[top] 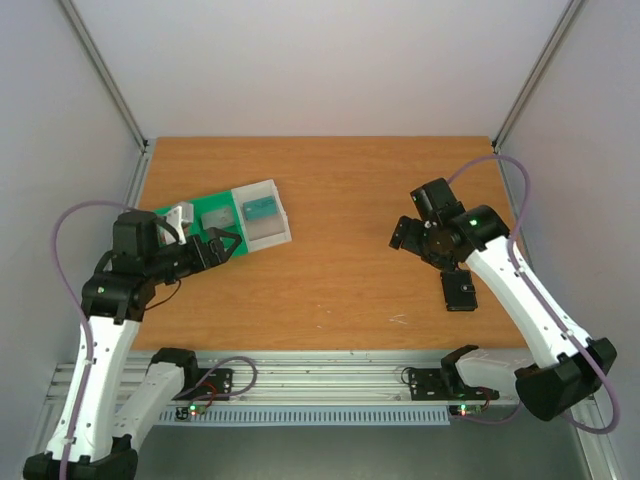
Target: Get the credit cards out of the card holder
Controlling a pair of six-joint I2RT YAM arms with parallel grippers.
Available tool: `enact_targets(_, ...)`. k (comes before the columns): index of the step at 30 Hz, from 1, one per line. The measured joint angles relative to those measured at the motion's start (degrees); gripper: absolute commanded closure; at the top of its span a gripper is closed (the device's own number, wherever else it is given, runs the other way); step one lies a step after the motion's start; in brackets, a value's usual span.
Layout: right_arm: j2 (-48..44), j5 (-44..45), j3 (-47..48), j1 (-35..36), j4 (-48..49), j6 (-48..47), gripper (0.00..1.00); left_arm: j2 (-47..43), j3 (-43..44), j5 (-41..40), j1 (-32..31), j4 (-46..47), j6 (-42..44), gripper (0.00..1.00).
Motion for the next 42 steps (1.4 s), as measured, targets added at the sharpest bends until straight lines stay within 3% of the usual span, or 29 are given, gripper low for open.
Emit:
enact_targets(15,9.8,1.4,-12.2,-17.2,2.9,4.4,0.02,0.3,0.1,1.1,0.1,-0.8,5.9,0.00)
enact_targets(21,13.4,3.2,-14.5,-23.0,7.6,4.1,0.02,-1.6,-4.3,-1.3,-0.1,0.5,7.7,0.01)
enact_targets(33,23.8,-3.3,-17.8,-29.4,22.9,-2.4,0.03,-6.5,-9.0,-5.8,-0.4,2.2,8.8,0.01)
enact_targets(42,24.1,-7.8,-19.2,-29.8,25.6,-3.7,0.05,-6.0,-9.4,-8.9,-0.5,2.9,8.9,0.01)
